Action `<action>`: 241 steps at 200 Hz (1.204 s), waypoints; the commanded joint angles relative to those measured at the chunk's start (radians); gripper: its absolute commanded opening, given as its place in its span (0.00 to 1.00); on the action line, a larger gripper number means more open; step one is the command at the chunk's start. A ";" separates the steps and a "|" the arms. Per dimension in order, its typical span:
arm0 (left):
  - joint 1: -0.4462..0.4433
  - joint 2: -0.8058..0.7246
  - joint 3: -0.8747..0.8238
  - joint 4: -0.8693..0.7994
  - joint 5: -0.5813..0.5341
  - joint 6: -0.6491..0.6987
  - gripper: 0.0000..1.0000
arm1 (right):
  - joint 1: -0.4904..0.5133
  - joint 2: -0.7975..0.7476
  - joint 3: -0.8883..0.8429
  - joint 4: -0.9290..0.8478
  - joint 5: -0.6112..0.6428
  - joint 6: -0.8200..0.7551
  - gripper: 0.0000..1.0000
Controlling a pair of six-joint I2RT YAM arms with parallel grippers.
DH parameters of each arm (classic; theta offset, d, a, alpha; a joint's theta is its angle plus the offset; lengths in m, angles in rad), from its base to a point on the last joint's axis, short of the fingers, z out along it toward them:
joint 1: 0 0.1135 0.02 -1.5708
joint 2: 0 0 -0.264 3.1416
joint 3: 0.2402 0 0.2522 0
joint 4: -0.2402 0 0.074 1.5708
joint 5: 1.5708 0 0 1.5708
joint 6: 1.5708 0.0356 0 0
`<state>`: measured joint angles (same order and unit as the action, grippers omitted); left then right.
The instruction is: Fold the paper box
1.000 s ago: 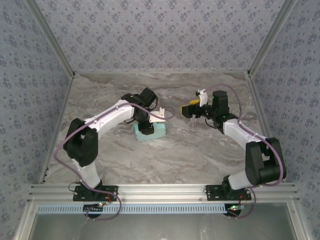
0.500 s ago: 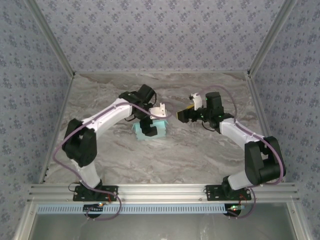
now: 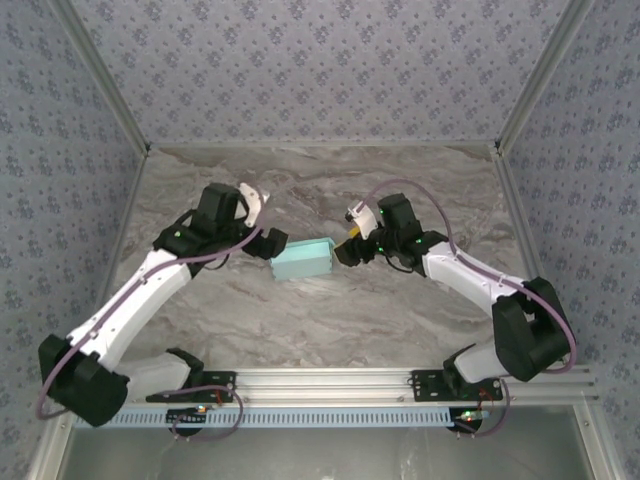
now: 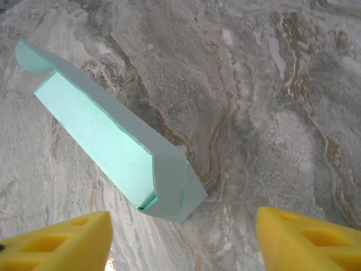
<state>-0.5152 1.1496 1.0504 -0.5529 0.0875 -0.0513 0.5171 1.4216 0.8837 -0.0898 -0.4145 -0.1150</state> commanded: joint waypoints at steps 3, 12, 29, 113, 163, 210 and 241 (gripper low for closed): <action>-0.006 -0.030 -0.054 0.014 0.037 -0.168 0.91 | 0.039 0.040 0.093 -0.097 0.042 -0.004 0.57; -0.009 -0.020 -0.083 0.028 0.054 -0.158 0.85 | 0.058 0.062 0.113 -0.114 0.067 -0.012 0.54; -0.014 0.003 -0.122 0.063 0.043 -0.172 0.78 | 0.083 0.091 0.141 -0.148 0.116 -0.018 0.49; -0.057 0.035 -0.233 0.211 -0.107 -0.217 0.58 | 0.117 0.123 0.203 -0.240 0.247 0.012 0.34; -0.056 0.062 -0.219 0.223 -0.108 -0.214 0.47 | 0.140 0.150 0.256 -0.270 0.270 0.016 0.31; -0.062 0.088 -0.222 0.234 -0.100 -0.226 0.45 | 0.157 0.161 0.252 -0.262 0.318 0.023 0.32; -0.071 0.116 -0.210 0.236 -0.100 -0.243 0.37 | 0.186 0.177 0.269 -0.262 0.368 0.052 0.25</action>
<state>-0.5766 1.2427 0.8120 -0.3359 -0.0093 -0.2741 0.6781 1.5787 1.1130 -0.3271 -0.1051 -0.1001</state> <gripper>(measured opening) 0.390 0.278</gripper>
